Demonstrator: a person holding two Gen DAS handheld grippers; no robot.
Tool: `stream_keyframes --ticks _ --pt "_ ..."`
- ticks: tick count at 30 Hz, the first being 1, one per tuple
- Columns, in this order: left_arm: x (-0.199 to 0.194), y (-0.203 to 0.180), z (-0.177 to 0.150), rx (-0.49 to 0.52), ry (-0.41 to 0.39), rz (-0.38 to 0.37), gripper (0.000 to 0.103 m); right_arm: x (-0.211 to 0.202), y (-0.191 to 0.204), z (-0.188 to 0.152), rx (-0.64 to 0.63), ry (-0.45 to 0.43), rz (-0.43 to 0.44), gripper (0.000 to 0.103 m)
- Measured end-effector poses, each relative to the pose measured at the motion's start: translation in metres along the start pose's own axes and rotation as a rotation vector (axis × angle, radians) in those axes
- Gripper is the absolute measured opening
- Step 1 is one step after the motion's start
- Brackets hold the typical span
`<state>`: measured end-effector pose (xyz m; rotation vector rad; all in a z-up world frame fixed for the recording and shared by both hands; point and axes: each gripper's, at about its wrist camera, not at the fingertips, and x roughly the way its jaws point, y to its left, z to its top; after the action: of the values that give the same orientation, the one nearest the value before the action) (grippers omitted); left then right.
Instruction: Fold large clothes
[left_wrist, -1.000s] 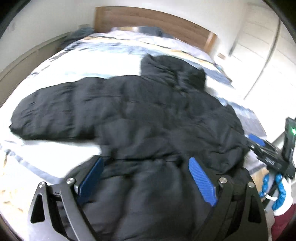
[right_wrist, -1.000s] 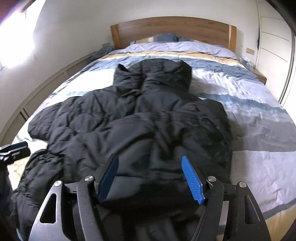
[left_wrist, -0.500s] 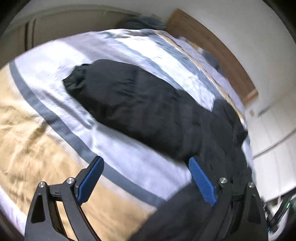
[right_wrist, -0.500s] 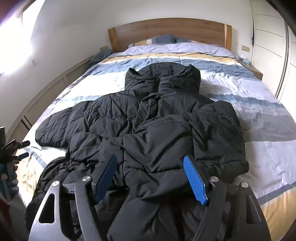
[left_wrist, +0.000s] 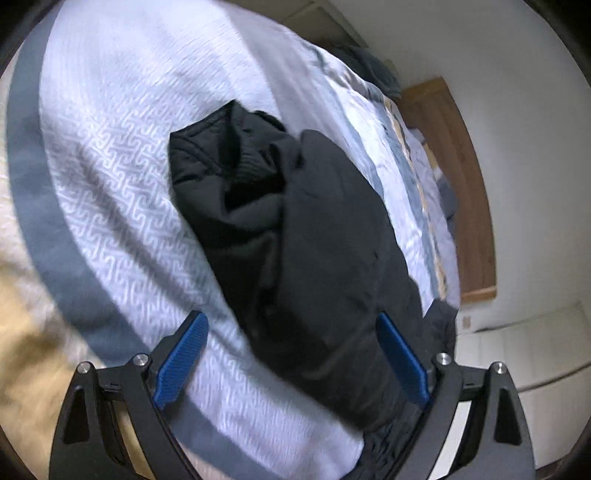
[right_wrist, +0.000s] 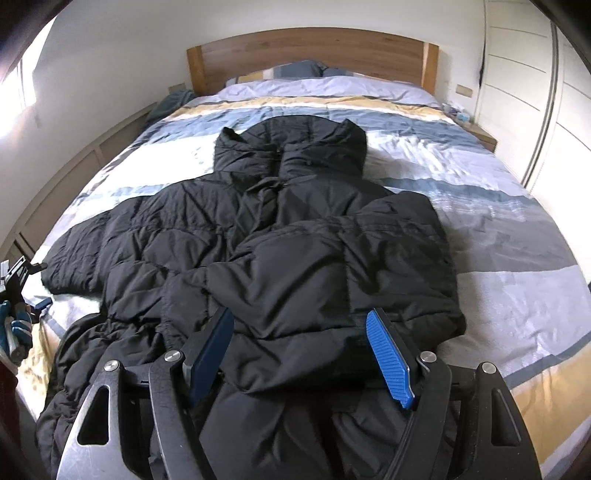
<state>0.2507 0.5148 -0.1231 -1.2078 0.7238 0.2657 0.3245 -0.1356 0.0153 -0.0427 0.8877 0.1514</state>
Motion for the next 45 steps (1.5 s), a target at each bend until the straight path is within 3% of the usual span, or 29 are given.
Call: stream_keyframes --ticks 4,5,7,8,11,14,21,29,35,45 --pt "0.002 0.007 0.01 -0.045 -0.024 -0.071 0.087 0.0 -0.004 0.001 0.01 0.004 -0.025 0.074" --pt "0.003 0.007 0.013 -0.053 -0.027 -0.083 0.079 -0.001 -0.005 0.001 0.014 0.004 -0.028 0.074" --pt "0.006 0.009 0.017 -0.069 -0.021 -0.101 0.053 -0.003 -0.006 0.002 0.016 0.0 -0.035 0.074" --pt "0.01 0.012 0.02 -0.085 -0.008 -0.106 0.034 -0.004 -0.007 0.002 0.017 -0.002 -0.039 0.074" --pt "0.013 0.019 0.019 -0.13 -0.002 -0.147 0.02 -0.007 -0.008 0.001 0.021 -0.005 -0.042 0.074" --pt "0.009 0.01 0.015 -0.102 -0.014 -0.151 0.012 -0.01 -0.009 0.0 0.016 -0.008 -0.046 0.074" --pt "-0.009 -0.034 0.012 0.023 -0.035 -0.132 0.008 -0.024 -0.023 -0.005 0.045 -0.034 -0.034 0.074" --pt "-0.034 -0.104 -0.02 0.188 -0.042 -0.144 0.007 -0.042 -0.043 -0.018 0.083 -0.06 -0.01 0.074" --pt "-0.052 -0.179 -0.075 0.394 -0.025 -0.178 0.007 -0.057 -0.06 -0.028 0.125 -0.089 0.017 0.074" --pt "-0.04 -0.264 -0.193 0.594 0.11 -0.259 0.007 -0.082 -0.097 -0.048 0.187 -0.121 0.034 0.074"
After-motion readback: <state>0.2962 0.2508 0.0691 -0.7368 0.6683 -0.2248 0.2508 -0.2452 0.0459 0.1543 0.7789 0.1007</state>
